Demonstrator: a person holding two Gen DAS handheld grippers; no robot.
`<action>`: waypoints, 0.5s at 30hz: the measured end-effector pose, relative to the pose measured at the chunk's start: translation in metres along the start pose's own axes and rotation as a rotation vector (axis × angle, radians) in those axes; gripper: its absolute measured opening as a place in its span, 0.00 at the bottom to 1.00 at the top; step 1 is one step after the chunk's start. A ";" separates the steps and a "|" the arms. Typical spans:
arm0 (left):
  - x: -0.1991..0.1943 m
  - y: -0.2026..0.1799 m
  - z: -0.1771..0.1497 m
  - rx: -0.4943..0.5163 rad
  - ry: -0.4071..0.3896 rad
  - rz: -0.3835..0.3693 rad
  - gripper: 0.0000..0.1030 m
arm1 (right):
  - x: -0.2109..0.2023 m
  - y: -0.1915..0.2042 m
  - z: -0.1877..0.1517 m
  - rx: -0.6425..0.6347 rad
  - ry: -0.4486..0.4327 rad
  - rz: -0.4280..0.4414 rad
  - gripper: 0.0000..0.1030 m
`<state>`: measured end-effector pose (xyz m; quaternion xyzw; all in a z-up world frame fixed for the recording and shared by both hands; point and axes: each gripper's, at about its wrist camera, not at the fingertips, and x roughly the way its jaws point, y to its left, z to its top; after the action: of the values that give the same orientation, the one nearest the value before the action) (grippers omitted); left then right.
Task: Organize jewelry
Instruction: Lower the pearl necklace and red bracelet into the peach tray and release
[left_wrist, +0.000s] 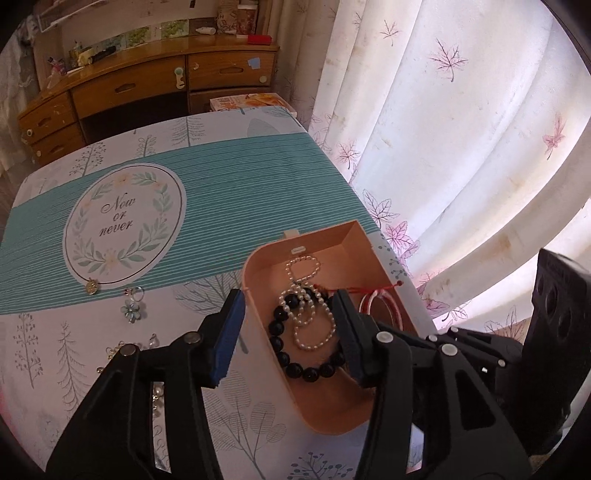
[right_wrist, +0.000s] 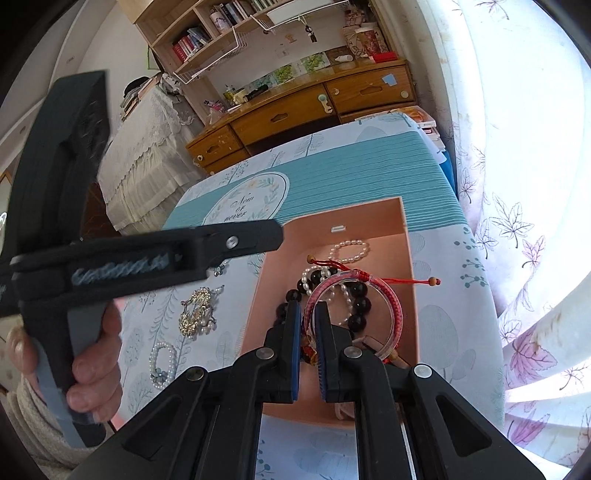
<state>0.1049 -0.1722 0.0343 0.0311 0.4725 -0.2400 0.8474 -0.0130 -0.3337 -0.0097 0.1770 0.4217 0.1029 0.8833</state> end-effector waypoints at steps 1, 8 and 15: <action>-0.004 0.003 -0.005 -0.005 -0.006 0.009 0.45 | 0.002 0.002 0.002 0.000 0.000 -0.002 0.07; -0.032 0.046 -0.033 -0.051 -0.051 0.095 0.45 | 0.024 0.012 0.021 -0.006 0.009 0.001 0.07; -0.071 0.099 -0.054 -0.134 -0.095 0.153 0.45 | 0.040 0.019 0.035 0.000 0.000 -0.059 0.20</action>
<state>0.0742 -0.0432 0.0456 -0.0011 0.4431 -0.1436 0.8849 0.0386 -0.3109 -0.0107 0.1646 0.4269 0.0768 0.8859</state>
